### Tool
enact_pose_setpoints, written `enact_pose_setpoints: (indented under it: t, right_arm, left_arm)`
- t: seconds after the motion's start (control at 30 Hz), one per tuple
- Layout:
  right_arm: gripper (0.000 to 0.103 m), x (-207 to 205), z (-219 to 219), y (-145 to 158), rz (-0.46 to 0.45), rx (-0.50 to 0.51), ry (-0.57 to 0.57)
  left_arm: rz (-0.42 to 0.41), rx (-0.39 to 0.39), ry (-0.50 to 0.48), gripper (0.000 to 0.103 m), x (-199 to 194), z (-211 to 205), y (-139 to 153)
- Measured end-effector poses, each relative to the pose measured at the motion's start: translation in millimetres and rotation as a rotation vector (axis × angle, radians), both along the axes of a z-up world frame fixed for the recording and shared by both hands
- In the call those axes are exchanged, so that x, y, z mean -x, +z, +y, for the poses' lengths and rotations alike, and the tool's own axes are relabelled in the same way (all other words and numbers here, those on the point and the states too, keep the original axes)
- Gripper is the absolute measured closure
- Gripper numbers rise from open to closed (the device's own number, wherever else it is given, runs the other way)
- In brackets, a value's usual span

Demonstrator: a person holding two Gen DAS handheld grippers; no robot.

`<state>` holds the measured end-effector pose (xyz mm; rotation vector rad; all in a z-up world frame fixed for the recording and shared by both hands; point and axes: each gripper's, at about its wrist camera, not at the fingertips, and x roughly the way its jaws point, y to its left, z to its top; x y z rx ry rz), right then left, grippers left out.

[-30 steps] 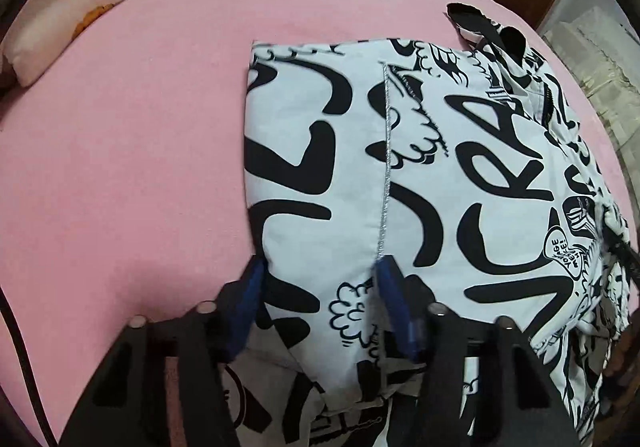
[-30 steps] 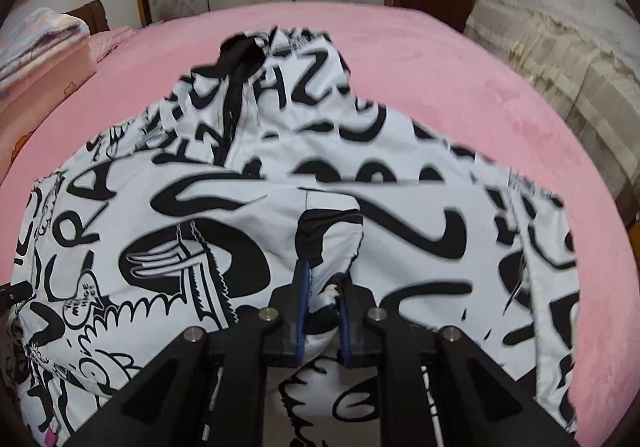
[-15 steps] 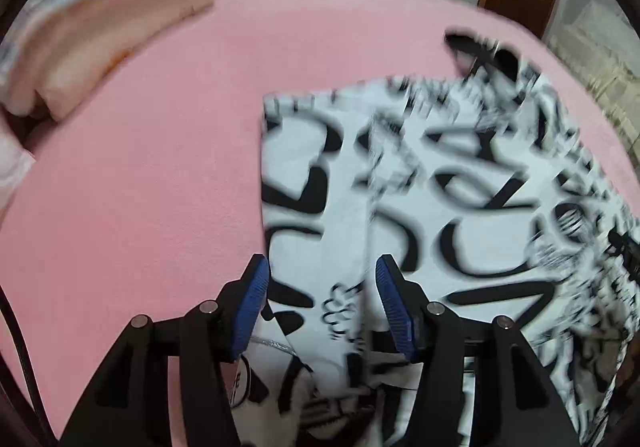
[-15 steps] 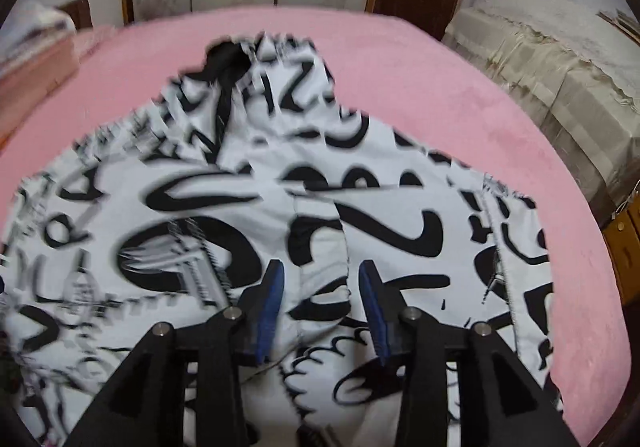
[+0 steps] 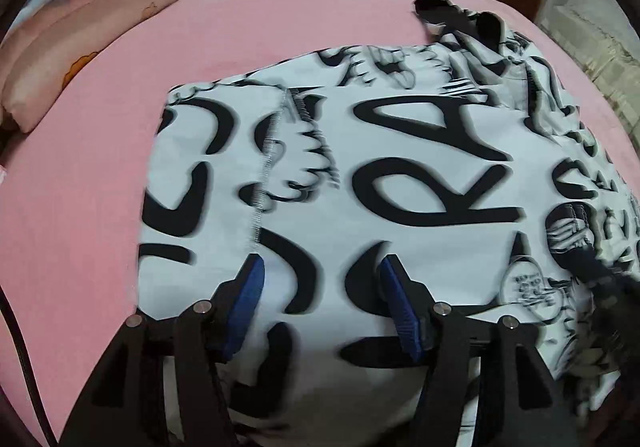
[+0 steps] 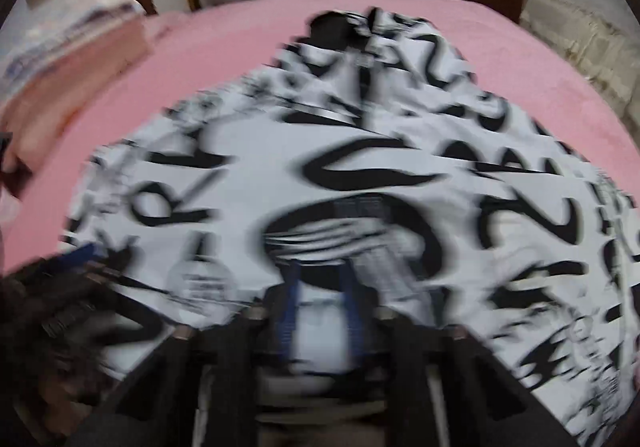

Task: Fold large clothes

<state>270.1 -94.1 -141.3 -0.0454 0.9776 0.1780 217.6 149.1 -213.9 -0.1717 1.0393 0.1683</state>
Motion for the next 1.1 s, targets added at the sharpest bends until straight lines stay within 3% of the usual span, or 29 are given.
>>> enact_pose_setpoints:
  t: [0.1, 0.17, 0.23, 0.43, 0.63, 0.9, 1.1]
  right_arm:
    - [0.103, -7, -46, 1, -0.012, 0.057, -0.142]
    - [0.103, -12, -75, -2, 0.02, -0.034, -0.174]
    - [0.099, -14, -92, -7, 0.046, -0.03, -0.232]
    - [0.099, -11, -102, -7, 0.061, -0.068, -0.252]
    - [0.099, 6, -103, 2, 0.074, -0.087, -0.244]
    - [0.098, 57, -107, 35, 0.04, -0.082, -0.213]
    - [0.079, 102, -108, 71, -0.036, -0.073, -0.196]
  left_arm:
    - [-0.023, 0.035, -0.046, 0.045, 3, 7, -2]
    - [-0.025, 0.023, -0.067, 0.045, 3, 5, -4]
    - [-0.021, 0.008, -0.077, 0.045, 1, 2, -5]
    - [-0.001, 0.02, -0.074, 0.039, 1, 3, -3]
    - [0.039, -0.045, -0.066, 0.038, -2, -8, 7]
    - [-0.117, 0.005, -0.135, 0.038, 41, -26, 66]
    - [-0.229, 0.017, -0.216, 0.036, 92, -41, 115]
